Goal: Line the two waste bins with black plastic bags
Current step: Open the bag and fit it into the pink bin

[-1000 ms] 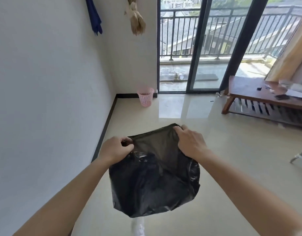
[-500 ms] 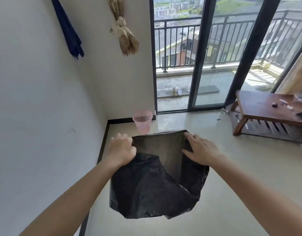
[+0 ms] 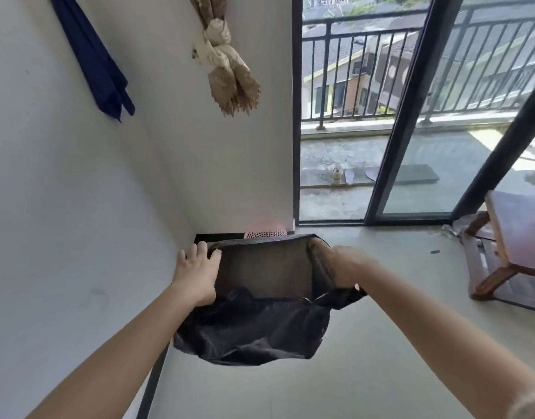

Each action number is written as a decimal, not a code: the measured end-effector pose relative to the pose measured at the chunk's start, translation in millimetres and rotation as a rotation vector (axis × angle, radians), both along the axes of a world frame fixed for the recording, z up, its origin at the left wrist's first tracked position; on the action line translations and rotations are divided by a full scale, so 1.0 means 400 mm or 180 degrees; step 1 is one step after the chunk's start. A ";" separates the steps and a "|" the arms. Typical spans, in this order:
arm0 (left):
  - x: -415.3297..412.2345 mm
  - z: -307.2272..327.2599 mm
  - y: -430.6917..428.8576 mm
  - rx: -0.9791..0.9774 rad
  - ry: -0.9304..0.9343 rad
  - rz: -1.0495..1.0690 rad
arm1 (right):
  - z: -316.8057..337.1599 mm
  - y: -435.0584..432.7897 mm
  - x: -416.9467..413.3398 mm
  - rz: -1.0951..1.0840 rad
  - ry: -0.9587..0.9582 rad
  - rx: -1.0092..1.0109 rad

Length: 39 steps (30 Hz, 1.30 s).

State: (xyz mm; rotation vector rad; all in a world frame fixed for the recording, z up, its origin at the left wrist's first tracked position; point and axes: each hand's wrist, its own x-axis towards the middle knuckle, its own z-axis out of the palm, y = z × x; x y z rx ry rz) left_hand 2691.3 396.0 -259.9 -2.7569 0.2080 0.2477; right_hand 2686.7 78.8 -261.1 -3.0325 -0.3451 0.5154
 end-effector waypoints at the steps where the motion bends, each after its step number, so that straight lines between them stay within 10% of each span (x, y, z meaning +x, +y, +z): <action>1: 0.059 -0.007 0.008 -0.0075 0.0037 0.0033 | 0.001 0.008 0.069 0.0018 -0.0025 -0.0034; 6: 0.374 -0.093 0.034 -0.1153 -0.0083 0.0607 | -0.058 0.063 0.381 -0.0032 -0.0224 -0.0169; 19: 1.129 -0.410 0.059 -0.1106 0.0892 0.0584 | -0.331 0.143 1.010 -0.1241 0.0249 -0.0031; 31: 1.436 -0.980 -0.083 -0.3140 0.0436 0.1950 | -0.900 0.126 1.348 -0.1405 -0.0217 0.0811; 39: 1.550 -1.247 -0.092 -0.4018 0.0425 0.1387 | -1.166 0.142 1.512 -0.0938 -0.0758 0.1281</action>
